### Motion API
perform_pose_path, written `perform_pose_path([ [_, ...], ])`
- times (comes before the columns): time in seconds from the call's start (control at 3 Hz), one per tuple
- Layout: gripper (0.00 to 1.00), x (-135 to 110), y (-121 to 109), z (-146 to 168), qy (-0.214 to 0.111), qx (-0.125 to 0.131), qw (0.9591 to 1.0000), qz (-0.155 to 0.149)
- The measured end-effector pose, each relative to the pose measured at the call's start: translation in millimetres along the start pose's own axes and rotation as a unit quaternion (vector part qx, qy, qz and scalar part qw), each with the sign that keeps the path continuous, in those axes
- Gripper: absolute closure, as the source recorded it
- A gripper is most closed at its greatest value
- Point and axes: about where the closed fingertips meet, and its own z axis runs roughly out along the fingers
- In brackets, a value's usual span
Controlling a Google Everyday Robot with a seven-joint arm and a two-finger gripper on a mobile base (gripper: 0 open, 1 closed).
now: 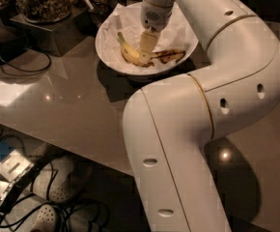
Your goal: Pick banana from white bowl
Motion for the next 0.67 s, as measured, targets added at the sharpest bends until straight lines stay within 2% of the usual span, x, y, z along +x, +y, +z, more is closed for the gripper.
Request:
perform_pose_path([
  [0.67,0.45,0.6,-3.4,7.6,0.002,-0.005,1.0,-0.002],
])
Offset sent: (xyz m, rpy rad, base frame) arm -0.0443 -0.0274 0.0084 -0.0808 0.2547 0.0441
